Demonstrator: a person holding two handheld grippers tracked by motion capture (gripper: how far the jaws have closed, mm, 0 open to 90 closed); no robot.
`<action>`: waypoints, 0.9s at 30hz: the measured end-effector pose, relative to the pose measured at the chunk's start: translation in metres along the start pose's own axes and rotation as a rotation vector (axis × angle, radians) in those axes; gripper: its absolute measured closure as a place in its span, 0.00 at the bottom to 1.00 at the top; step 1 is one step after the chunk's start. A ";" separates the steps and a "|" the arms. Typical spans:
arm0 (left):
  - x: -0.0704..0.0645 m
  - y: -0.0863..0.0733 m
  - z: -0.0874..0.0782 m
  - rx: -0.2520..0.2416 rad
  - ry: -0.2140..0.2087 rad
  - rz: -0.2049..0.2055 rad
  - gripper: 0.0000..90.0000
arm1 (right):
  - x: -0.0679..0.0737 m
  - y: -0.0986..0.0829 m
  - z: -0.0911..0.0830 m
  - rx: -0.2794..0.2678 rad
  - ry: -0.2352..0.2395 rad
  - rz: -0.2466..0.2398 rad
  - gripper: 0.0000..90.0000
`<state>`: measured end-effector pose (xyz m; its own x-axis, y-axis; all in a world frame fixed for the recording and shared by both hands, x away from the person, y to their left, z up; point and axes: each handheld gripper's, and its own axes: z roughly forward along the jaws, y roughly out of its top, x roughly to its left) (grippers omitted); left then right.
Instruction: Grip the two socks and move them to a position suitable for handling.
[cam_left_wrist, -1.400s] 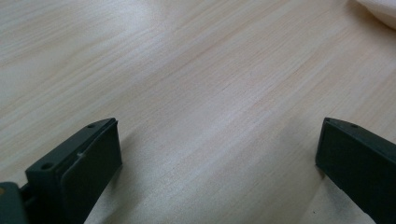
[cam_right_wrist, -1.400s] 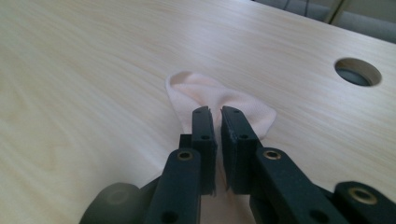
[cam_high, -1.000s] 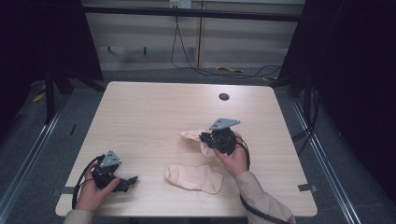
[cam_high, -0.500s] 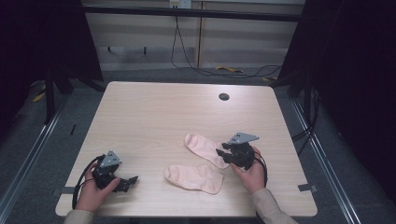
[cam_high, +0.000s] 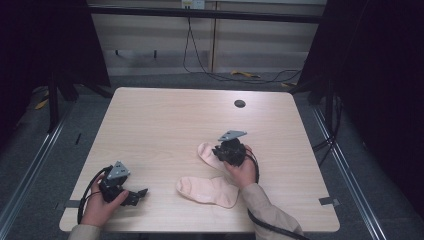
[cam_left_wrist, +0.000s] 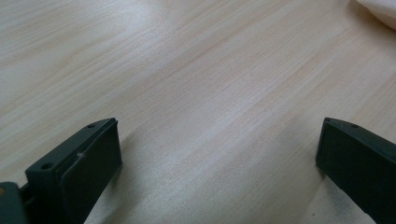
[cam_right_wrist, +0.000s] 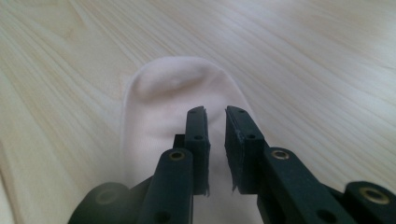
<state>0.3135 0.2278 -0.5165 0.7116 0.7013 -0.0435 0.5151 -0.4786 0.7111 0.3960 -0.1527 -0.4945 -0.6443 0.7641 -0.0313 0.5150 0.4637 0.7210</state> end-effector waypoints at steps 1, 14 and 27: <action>0.000 0.000 0.000 0.000 0.000 0.000 0.00 | 0.004 0.004 0.008 0.015 0.011 -0.018 0.88; 0.001 0.001 0.000 0.006 -0.004 0.011 0.00 | 0.027 0.018 0.008 -0.047 0.100 -0.037 0.71; 0.000 0.001 0.001 0.001 -0.004 0.005 0.00 | 0.003 -0.014 -0.044 -0.083 0.058 0.076 0.42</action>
<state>0.3143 0.2276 -0.5165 0.7162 0.6966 -0.0424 0.5116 -0.4827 0.7108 0.3623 -0.1770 -0.4743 -0.6384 0.7671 0.0642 0.5167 0.3652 0.7744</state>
